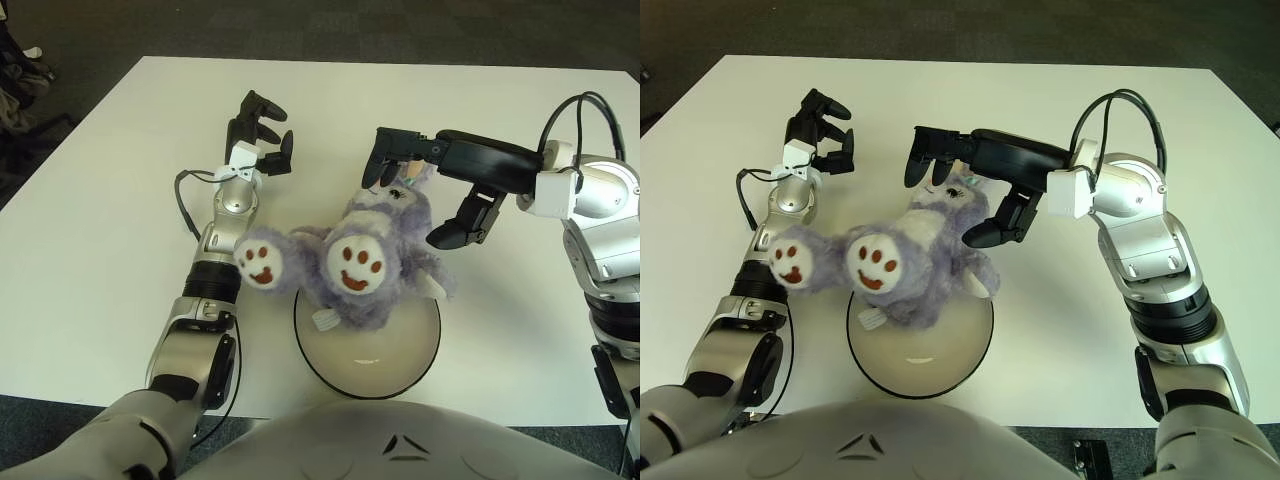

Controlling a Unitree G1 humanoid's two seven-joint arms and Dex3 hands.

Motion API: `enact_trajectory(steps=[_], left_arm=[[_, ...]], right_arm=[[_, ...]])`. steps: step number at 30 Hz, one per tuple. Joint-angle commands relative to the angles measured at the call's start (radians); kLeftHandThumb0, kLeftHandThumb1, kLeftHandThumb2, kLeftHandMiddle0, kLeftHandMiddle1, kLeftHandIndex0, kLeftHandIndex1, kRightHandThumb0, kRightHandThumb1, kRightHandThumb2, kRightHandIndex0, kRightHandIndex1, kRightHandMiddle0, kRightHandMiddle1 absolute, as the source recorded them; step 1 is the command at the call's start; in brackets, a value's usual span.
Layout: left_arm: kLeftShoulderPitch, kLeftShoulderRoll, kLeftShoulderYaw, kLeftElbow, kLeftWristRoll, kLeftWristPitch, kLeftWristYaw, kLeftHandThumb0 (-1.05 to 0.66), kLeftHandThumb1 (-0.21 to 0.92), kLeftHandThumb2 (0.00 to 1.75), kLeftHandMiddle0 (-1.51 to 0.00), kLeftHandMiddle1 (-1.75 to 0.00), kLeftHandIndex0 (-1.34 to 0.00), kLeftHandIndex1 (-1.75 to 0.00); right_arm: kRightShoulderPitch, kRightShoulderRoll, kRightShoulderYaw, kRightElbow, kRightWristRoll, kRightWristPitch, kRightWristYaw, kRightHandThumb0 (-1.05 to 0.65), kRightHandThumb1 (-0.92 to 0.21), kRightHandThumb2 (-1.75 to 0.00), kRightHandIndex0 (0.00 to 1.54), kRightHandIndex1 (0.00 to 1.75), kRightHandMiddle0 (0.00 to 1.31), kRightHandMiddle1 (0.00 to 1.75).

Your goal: Put the doll into the plate.

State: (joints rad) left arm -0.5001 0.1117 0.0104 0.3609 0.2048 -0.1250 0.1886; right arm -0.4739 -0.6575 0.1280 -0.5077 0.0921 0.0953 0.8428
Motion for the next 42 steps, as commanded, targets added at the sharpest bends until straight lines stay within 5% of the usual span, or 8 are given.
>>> enact_trajectory(steps=[1, 2, 3, 8, 15, 17, 22, 42], left_arm=[[-0.018, -0.004, -0.004, 0.009, 0.003, -0.008, 0.006, 0.0, 0.34, 1.29, -0.48, -1.75, -0.46, -1.75], [-0.018, -0.005, -0.004, 0.009, 0.002, -0.008, 0.007, 0.0, 0.34, 1.3, -0.48, -1.75, -0.47, -1.75], [-0.019, -0.005, -0.004, 0.01, 0.001, -0.009, 0.007, 0.0, 0.34, 1.3, -0.48, -1.75, -0.47, -1.75], [-0.021, -0.008, -0.005, 0.013, 0.0, -0.013, 0.009, 0.0, 0.33, 1.3, -0.49, -1.75, -0.47, -1.75], [-0.025, -0.013, -0.005, 0.017, -0.005, -0.017, 0.009, -0.01, 0.33, 1.31, -0.49, -1.75, -0.47, -1.75], [-0.025, -0.015, -0.005, 0.019, -0.006, -0.02, 0.011, -0.01, 0.32, 1.32, -0.5, -1.75, -0.48, -1.75], [-0.027, -0.018, -0.006, 0.023, -0.003, -0.023, 0.015, -0.01, 0.31, 1.33, -0.5, -1.75, -0.48, -1.75], [-0.029, -0.008, -0.02, 0.039, 0.006, -0.062, 0.001, -0.01, 0.29, 1.35, -0.52, -1.75, -0.5, -1.75]], right_arm=[[0.019, 0.05, -0.028, 0.02, 0.21, 0.118, 0.04, -0.31, -0.35, -1.31, 0.11, 1.3, 0.01, 1.3], [0.026, 0.07, -0.041, 0.021, 0.284, 0.159, 0.046, -0.37, -0.44, -1.26, 0.14, 1.27, 0.01, 1.28], [0.02, 0.048, -0.053, -0.008, 0.197, 0.1, 0.01, -0.45, -0.58, -1.18, 0.19, 1.23, 0.01, 1.25], [0.015, -0.005, -0.027, 0.003, -0.008, -0.049, -0.023, 0.22, -0.73, -0.73, 0.35, 1.56, 0.01, 1.34], [0.004, -0.023, -0.014, 0.006, -0.012, -0.04, 0.001, 0.33, -0.88, -0.46, 0.33, 1.6, 0.02, 1.35], [0.002, -0.025, -0.011, 0.01, -0.009, -0.037, 0.005, 0.0, -0.51, -0.89, 0.2, 1.48, 0.02, 1.33], [0.001, -0.028, -0.009, 0.015, -0.014, -0.035, 0.007, -0.17, -0.25, -1.2, 0.1, 1.39, 0.01, 1.32], [0.007, -0.023, -0.017, 0.015, -0.123, 0.033, -0.053, -0.06, -0.17, -1.36, 0.07, 1.08, 0.0, 1.25]])
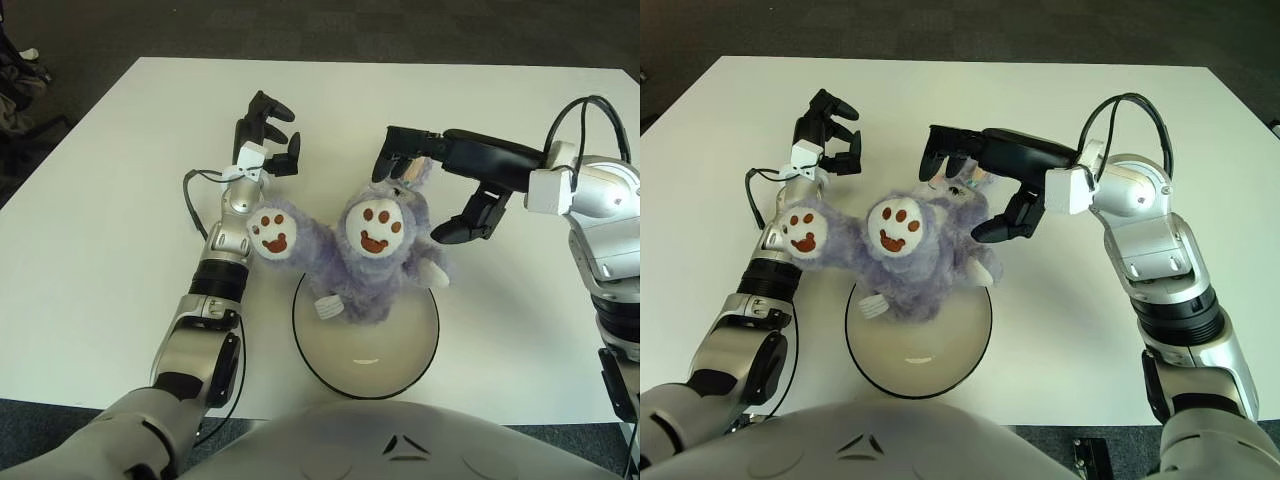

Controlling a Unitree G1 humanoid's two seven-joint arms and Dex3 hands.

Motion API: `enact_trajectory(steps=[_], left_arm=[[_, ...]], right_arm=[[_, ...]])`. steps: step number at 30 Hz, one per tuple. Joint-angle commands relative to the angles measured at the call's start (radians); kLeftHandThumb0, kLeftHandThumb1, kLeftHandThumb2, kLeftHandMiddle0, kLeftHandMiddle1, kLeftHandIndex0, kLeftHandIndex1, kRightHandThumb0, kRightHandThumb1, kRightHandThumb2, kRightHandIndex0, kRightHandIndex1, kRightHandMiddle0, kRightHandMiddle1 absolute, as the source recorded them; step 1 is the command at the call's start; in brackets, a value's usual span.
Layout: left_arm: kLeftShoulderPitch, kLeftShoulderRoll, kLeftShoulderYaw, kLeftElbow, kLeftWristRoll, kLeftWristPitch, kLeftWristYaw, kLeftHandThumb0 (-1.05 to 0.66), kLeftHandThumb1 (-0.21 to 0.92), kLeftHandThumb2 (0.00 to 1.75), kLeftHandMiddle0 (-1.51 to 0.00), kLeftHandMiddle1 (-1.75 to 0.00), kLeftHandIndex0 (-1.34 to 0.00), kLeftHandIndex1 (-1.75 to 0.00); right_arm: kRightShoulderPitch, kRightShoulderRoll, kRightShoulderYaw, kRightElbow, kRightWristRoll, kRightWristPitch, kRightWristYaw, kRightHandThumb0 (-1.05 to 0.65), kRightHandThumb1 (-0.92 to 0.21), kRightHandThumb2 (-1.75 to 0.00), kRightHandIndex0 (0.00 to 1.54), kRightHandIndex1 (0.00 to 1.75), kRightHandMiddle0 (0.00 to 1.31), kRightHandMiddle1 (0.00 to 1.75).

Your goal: Put the doll into the plate.

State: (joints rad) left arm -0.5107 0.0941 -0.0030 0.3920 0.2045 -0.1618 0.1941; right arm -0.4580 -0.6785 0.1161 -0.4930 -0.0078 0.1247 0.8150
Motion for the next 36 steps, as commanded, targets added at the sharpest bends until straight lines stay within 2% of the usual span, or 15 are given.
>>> enact_trajectory(steps=[1, 5, 14, 22, 27, 31, 36], left_arm=[[-0.018, 0.01, -0.007, 0.009, 0.007, -0.029, -0.004, -0.01, 0.29, 1.35, -0.52, -1.75, -0.5, -1.75], [-0.019, 0.015, -0.012, 0.019, 0.011, -0.049, -0.006, -0.01, 0.31, 1.33, -0.51, -1.75, -0.49, -1.75], [-0.021, 0.03, -0.025, 0.023, 0.023, -0.055, -0.022, 0.0, 0.34, 1.29, -0.48, -1.75, -0.46, -1.75], [-0.019, 0.036, -0.026, 0.012, 0.016, -0.045, -0.04, 0.0, 0.35, 1.29, -0.48, -1.75, -0.46, -1.75], [-0.018, 0.034, -0.023, 0.006, 0.01, -0.038, -0.049, 0.0, 0.34, 1.29, -0.48, -1.74, -0.46, -1.75], [-0.016, 0.033, -0.02, -0.002, 0.005, -0.027, -0.054, 0.0, 0.34, 1.3, -0.48, -1.75, -0.47, -1.75], [-0.012, 0.033, -0.02, -0.009, 0.007, -0.018, -0.052, 0.0, 0.34, 1.3, -0.49, -1.75, -0.47, -1.75]], right_arm=[[-0.008, 0.0, -0.005, 0.003, -0.028, 0.003, -0.03, -0.06, -0.17, -1.37, 0.07, 1.07, 0.0, 1.25], [-0.005, 0.02, -0.01, 0.022, -0.029, -0.002, -0.056, -0.06, -0.17, -1.37, 0.08, 1.04, 0.0, 1.26], [-0.014, 0.058, -0.032, 0.066, 0.056, 0.044, -0.058, 0.0, -0.14, -1.4, 0.08, 0.95, 0.0, 1.31], [-0.011, 0.117, -0.116, 0.119, 0.201, 0.116, -0.081, 0.0, -0.09, -1.41, 0.03, 0.88, 0.0, 1.3], [-0.018, 0.119, -0.14, 0.152, 0.25, 0.136, -0.076, 0.0, -0.06, -1.42, 0.01, 0.87, 0.01, 1.3], [-0.024, 0.124, -0.146, 0.172, 0.252, 0.116, -0.089, -0.04, -0.02, -1.41, 0.01, 0.87, 0.03, 1.3], [-0.033, 0.111, -0.137, 0.196, 0.176, 0.048, -0.127, 0.0, 0.0, -1.43, 0.04, 0.9, 0.06, 1.31]])
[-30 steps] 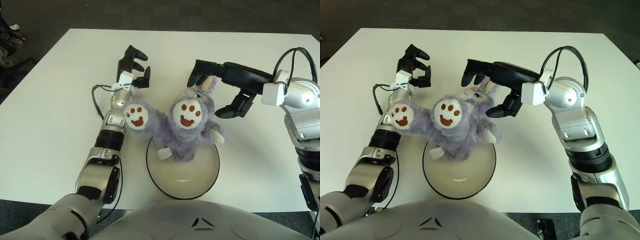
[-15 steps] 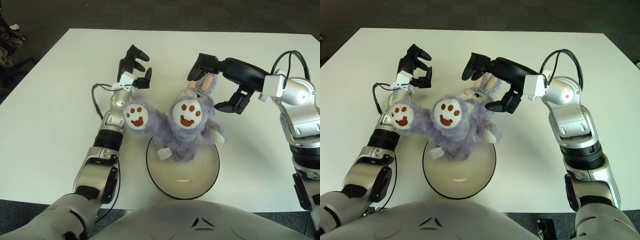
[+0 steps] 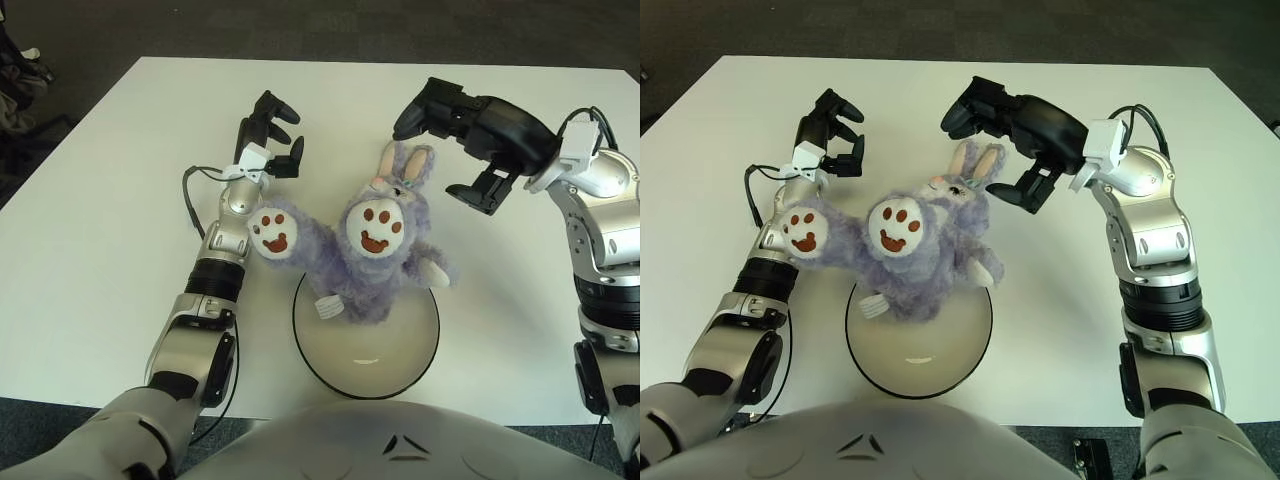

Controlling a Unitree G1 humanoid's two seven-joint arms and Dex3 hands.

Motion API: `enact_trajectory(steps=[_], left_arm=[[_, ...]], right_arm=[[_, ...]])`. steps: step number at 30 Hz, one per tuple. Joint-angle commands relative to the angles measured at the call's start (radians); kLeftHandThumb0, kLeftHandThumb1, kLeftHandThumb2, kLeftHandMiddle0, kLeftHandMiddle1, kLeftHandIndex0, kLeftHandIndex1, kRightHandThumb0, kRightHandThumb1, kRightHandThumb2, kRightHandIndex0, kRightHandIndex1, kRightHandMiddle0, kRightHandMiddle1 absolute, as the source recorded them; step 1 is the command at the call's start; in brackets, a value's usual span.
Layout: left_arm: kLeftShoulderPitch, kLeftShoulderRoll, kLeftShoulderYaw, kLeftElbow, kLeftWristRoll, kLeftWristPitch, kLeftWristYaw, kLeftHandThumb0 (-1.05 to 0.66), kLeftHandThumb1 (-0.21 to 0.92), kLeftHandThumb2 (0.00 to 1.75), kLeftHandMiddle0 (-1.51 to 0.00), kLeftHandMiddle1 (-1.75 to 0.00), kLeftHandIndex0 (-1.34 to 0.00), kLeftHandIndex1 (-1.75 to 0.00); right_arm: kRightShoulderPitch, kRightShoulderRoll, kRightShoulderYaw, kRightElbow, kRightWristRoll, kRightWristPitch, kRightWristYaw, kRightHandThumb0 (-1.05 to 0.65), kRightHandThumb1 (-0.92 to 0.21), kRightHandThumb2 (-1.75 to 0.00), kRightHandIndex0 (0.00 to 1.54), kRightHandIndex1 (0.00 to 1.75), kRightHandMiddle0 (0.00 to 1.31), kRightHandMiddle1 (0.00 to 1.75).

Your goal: Put the doll into the plate.

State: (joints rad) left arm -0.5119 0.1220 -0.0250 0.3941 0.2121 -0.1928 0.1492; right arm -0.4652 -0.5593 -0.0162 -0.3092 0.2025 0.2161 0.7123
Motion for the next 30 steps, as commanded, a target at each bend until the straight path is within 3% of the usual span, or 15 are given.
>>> enact_trajectory(steps=[1, 15, 30], left_arm=[[-0.01, 0.005, 0.001, -0.014, -0.001, 0.015, -0.007, 0.0, 0.34, 1.3, -0.49, -1.75, -0.47, -1.75], [-0.002, 0.004, -0.003, -0.04, 0.001, 0.037, -0.013, 0.0, 0.34, 1.29, -0.48, -1.75, -0.47, -1.75], [0.011, 0.004, -0.001, -0.065, 0.0, 0.055, -0.02, -0.01, 0.33, 1.3, -0.49, -1.75, -0.47, -1.75]], right_arm=[[-0.028, -0.014, 0.002, 0.014, -0.062, -0.055, -0.037, 0.01, 0.0, -1.43, 0.05, 0.91, 0.06, 1.31], [-0.032, -0.031, 0.044, 0.009, -0.25, -0.084, -0.123, 0.13, 0.0, -1.5, 0.04, 0.93, 0.06, 1.3], [-0.018, -0.029, 0.075, -0.032, -0.398, -0.038, -0.185, 0.18, -0.05, -1.54, 0.05, 0.9, 0.03, 1.28]])
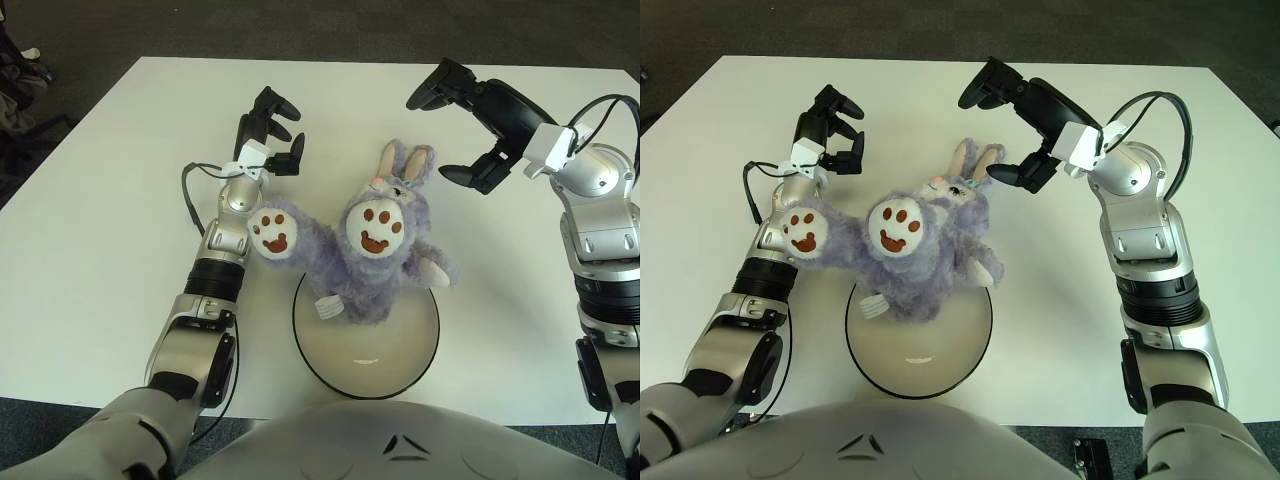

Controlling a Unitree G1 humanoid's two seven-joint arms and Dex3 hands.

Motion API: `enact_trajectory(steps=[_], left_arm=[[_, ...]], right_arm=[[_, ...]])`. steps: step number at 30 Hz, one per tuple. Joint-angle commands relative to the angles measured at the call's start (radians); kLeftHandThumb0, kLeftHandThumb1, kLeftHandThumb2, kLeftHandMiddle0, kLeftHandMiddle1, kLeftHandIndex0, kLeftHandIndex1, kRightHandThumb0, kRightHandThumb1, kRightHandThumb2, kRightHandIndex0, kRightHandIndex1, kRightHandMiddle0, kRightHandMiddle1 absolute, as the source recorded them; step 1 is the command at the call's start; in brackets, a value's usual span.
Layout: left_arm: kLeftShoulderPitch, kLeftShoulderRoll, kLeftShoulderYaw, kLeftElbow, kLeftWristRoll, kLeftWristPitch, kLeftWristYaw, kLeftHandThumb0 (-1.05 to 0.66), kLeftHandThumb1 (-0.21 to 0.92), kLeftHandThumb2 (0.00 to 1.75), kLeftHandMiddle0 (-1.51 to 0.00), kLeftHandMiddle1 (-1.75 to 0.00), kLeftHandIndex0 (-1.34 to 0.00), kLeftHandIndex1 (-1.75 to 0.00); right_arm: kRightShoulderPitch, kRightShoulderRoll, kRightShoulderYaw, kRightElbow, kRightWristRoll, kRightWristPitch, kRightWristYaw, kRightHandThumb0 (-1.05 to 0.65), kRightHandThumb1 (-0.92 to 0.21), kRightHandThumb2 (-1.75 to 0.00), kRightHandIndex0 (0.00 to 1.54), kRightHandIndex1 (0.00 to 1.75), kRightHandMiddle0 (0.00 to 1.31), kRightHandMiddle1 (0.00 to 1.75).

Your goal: Put the doll into the plate.

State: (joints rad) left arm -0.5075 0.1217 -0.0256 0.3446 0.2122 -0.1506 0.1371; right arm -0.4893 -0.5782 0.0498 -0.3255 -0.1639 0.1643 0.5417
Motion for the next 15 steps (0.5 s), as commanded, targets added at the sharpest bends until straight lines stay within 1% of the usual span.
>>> enact_trajectory(steps=[1, 7, 15], left_arm=[[0.008, 0.004, 0.0, -0.017, 0.0, 0.014, -0.007, -0.01, 0.33, 1.3, -0.49, -1.75, -0.47, -1.75], [0.013, 0.004, 0.002, -0.027, 0.0, 0.018, -0.006, -0.01, 0.33, 1.31, -0.49, -1.75, -0.47, -1.75], [0.019, 0.006, 0.003, -0.039, -0.001, 0.028, -0.009, -0.01, 0.32, 1.32, -0.5, -1.75, -0.48, -1.75]], right_arm=[[0.007, -0.01, 0.011, -0.018, -0.038, 0.016, -0.015, 0.18, -0.05, -1.54, 0.05, 0.9, 0.03, 1.28], [0.011, -0.004, 0.025, -0.006, -0.099, 0.01, -0.048, 0.19, -0.07, -1.54, 0.02, 0.87, 0.0, 1.26], [0.011, 0.013, 0.034, 0.02, -0.14, 0.002, -0.087, 0.19, -0.08, -1.52, 0.0, 0.82, 0.0, 1.26]])
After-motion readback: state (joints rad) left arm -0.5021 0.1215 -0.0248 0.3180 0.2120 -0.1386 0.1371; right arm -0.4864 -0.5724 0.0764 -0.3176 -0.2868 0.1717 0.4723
